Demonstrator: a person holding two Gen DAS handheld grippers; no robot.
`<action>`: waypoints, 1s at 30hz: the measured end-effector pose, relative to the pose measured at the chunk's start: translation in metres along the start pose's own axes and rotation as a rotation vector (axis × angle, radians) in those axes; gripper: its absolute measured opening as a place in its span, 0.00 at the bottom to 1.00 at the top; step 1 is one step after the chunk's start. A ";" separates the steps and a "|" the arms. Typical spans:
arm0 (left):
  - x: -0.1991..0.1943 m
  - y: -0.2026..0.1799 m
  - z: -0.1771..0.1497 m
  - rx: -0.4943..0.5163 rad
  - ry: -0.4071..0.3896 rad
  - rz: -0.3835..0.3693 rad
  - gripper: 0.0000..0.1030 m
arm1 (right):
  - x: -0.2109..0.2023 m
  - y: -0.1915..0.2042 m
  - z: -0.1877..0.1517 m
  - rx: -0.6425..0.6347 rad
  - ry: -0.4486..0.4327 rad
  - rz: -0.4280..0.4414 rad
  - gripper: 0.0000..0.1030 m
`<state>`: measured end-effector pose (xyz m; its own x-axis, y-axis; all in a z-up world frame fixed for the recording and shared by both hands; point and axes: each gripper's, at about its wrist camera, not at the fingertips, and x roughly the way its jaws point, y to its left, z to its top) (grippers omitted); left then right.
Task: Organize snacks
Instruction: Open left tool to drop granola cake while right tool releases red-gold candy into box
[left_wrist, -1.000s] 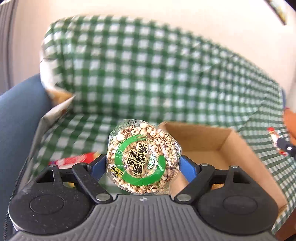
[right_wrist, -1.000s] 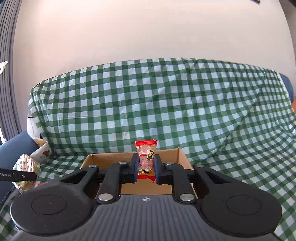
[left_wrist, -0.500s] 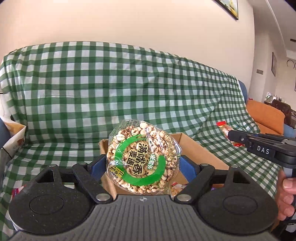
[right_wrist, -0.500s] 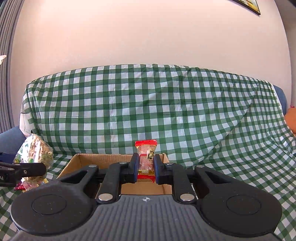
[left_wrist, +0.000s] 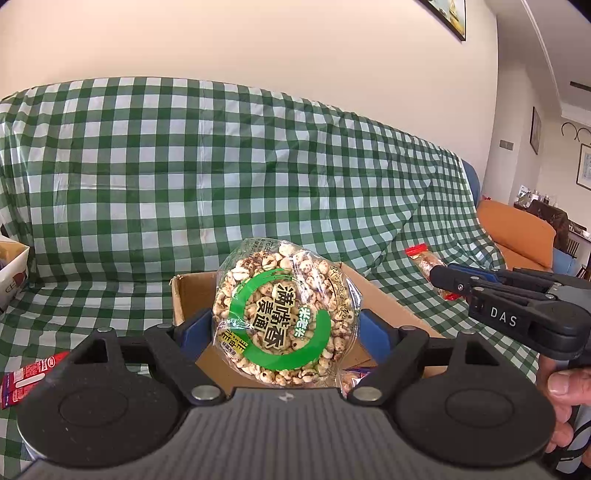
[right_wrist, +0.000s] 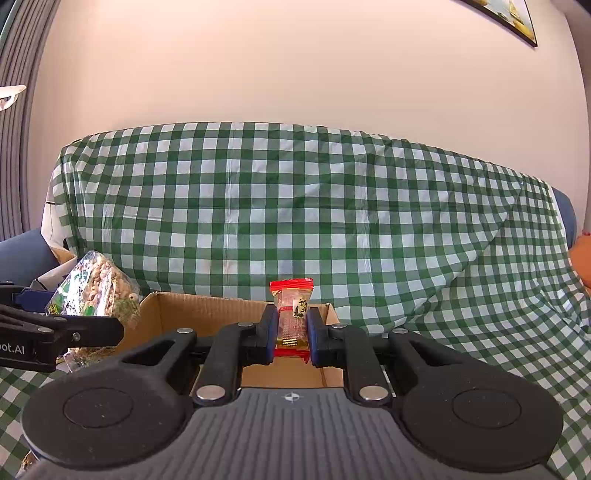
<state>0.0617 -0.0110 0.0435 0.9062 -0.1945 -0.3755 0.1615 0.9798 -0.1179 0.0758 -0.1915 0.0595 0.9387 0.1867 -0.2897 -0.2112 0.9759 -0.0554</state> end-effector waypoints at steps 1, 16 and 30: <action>0.000 0.000 0.000 -0.002 -0.001 0.000 0.84 | 0.000 0.001 0.000 -0.003 -0.001 0.002 0.17; -0.003 -0.001 -0.003 -0.015 0.018 -0.064 0.89 | -0.003 0.016 -0.002 -0.084 -0.005 0.023 0.20; -0.012 0.006 -0.004 0.044 -0.009 -0.013 0.40 | 0.006 0.023 0.001 0.000 0.025 -0.004 0.54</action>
<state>0.0505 -0.0030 0.0431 0.9074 -0.2066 -0.3660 0.1897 0.9784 -0.0821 0.0764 -0.1674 0.0576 0.9324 0.1801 -0.3134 -0.2078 0.9765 -0.0569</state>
